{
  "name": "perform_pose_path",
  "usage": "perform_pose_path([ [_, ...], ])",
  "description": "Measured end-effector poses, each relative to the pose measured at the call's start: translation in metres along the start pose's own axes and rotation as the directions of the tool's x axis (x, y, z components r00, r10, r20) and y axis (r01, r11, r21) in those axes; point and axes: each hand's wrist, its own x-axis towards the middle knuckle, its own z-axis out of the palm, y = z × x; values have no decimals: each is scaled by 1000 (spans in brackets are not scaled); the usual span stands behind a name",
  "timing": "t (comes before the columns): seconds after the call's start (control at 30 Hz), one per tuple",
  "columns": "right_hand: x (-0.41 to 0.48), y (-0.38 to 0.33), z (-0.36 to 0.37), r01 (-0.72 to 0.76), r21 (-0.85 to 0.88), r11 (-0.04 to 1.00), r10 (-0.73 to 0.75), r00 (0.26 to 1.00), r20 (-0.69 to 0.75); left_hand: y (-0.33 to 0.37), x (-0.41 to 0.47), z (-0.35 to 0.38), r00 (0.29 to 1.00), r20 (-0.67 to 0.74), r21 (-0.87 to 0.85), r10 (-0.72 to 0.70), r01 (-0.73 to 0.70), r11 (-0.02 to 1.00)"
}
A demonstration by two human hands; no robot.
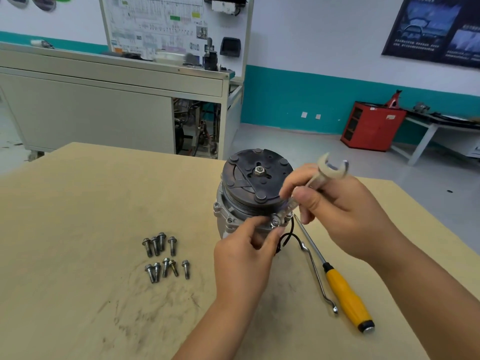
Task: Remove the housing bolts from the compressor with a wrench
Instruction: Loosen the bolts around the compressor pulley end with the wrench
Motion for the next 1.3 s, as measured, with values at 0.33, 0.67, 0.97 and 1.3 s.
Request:
perform_pose_path([
  [0.33,-2,0,-11,-132,103,986,138,989,-59,-1,0,5,999,-20,-33,-47,46,998],
  [0.67,5,-7,-4,-125,-175,977,135,990,44,-4,0,6,999,-40,-13,-17,16,1000],
  [0.97,-7,-10,-27,-31,58,998,45,965,-257,-4,2,8,999,-46,-24,19,-21,1000],
  [1.3,-18,-4,-25,-11,36,999,23,945,-326,10,-1,6,996,-89,-126,8,-19,992],
])
